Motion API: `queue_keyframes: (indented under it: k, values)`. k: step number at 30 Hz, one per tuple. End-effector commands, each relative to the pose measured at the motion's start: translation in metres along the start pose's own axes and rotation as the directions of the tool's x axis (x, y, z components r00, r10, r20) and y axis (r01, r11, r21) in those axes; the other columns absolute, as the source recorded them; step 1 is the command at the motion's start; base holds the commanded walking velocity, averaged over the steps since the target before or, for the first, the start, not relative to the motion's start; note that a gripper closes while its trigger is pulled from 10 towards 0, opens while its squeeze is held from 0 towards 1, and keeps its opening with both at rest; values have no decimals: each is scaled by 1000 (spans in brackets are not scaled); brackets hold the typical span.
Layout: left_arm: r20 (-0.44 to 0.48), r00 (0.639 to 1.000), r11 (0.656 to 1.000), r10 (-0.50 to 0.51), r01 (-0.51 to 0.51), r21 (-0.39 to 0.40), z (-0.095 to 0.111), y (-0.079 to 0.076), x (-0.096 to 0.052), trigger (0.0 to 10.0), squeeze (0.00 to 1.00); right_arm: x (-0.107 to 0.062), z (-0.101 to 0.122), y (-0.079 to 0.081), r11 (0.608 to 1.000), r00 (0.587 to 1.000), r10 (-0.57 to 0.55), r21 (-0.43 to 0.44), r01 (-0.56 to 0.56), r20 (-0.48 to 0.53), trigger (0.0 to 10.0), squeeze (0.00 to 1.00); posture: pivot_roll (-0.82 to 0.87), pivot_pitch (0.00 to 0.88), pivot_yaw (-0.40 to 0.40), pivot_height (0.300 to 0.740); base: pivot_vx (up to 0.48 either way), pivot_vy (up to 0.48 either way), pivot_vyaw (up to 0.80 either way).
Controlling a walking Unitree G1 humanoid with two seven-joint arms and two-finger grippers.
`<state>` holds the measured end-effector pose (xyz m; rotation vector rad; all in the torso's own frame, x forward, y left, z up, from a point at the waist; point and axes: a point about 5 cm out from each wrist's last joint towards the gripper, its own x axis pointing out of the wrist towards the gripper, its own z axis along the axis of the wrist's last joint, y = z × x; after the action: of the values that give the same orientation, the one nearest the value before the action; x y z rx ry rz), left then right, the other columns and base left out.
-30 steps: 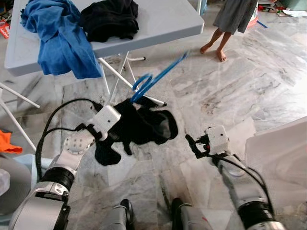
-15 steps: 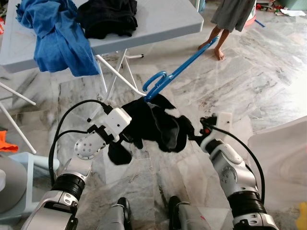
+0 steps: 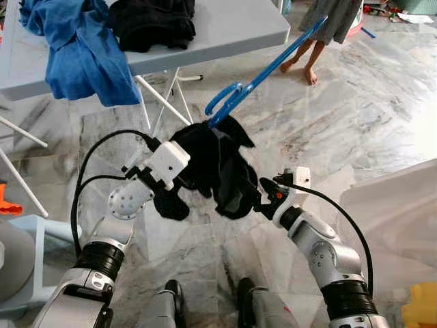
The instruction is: Hang hanger
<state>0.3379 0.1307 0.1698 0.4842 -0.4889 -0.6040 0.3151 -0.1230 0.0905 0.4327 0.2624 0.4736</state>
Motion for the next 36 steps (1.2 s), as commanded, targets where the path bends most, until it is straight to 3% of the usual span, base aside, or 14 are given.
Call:
queue_keyframes:
  k: [1,9,18,25,28,29,30,36]
  values:
    - [48,999,999,25,-26,19,11,9,3,0,0,-1,-8,-5,999,998,-43,-3,43,-40,10000,0,-109,280,-44,740,0,0,0]
    - [138,990,1000,18,-20,15,34,12,11,0,0,13,-2,-16,986,986,-169,6,169,-16,10000,0,-98,280,-46,740,0,0,0]
    - [178,983,999,34,-35,1,49,13,14,0,0,29,11,-18,977,977,-212,25,211,12,10000,0,-89,278,-56,740,0,0,0]
    - [210,976,998,64,-66,0,60,20,15,0,0,29,-1,-25,952,952,-304,30,306,-39,10000,0,-79,278,-62,740,0,0,0]
    - [228,970,996,88,-89,-8,67,25,17,0,0,28,-10,-28,937,940,-332,84,338,-76,10000,0,-71,279,-65,740,0,0,0]
    - [231,969,996,91,-91,-8,68,26,17,0,0,27,-12,-29,934,936,-341,82,348,-87,2784,0,-70,279,-66,740,0,0,0]
    - [234,968,995,95,-95,-11,70,27,17,0,0,27,-14,-29,931,934,-346,91,354,-92,0,0,-70,279,-66,740,0,0,0]
    - [240,965,994,107,-106,-18,75,28,17,0,0,27,-14,-34,902,913,-393,149,406,-106,0,0,-62,280,-68,740,0,0,0]
